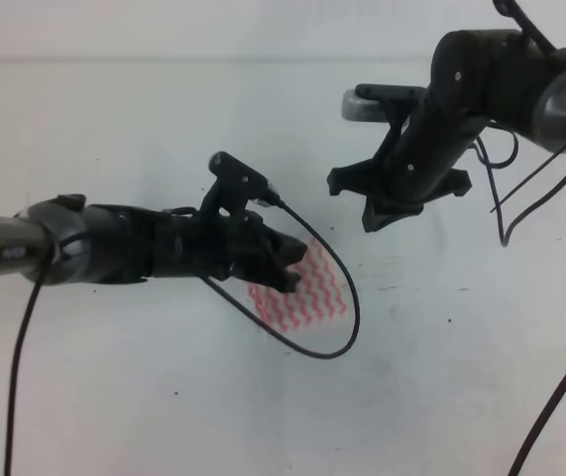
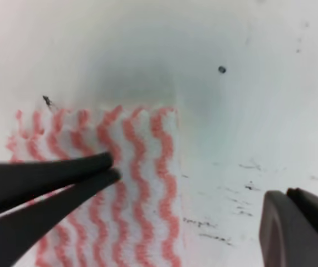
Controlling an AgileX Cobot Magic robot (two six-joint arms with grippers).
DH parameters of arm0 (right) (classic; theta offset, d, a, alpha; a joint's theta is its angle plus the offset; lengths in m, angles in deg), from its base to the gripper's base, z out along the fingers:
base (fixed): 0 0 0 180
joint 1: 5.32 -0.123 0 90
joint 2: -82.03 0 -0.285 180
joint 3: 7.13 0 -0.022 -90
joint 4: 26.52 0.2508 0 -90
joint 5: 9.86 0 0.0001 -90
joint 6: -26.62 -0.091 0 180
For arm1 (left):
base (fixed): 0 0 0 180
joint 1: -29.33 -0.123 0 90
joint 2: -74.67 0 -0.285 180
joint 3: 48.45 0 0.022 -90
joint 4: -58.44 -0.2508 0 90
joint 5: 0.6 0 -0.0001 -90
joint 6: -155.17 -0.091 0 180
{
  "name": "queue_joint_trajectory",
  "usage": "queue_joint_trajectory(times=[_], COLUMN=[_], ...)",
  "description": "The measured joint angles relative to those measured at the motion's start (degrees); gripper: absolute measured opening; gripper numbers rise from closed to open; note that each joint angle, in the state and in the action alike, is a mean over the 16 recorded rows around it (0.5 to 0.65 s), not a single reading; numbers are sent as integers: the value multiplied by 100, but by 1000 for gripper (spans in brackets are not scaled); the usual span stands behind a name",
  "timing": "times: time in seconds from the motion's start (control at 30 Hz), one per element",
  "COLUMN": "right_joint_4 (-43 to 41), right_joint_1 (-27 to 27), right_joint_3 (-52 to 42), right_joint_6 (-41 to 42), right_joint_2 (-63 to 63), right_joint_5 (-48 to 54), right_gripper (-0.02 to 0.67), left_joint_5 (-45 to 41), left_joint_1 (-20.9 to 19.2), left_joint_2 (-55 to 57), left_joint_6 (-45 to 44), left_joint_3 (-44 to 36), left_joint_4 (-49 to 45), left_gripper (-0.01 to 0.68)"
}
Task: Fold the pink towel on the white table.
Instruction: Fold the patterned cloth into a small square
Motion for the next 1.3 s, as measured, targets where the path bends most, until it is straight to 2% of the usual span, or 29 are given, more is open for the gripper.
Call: queue_joint_trajectory(times=[0.4,0.93,1.3], right_joint_4=[37,80,111], right_joint_1=[53,58,61], right_joint_3=[-1,1,-1], right_joint_6=[88,114,113], right_joint_2=[-26,-26,-26], right_joint_5=[-53,-53,-63], right_gripper=[-18,-18,-18], left_joint_5=[-201,-469,-724], left_joint_1=[112,216,223], left_joint_2=[579,432,24], left_joint_6=[537,802,2003], left_joint_3=[478,539,534], left_joint_4=[-170,-797,-1944], left_gripper=[-3,-3,-3])
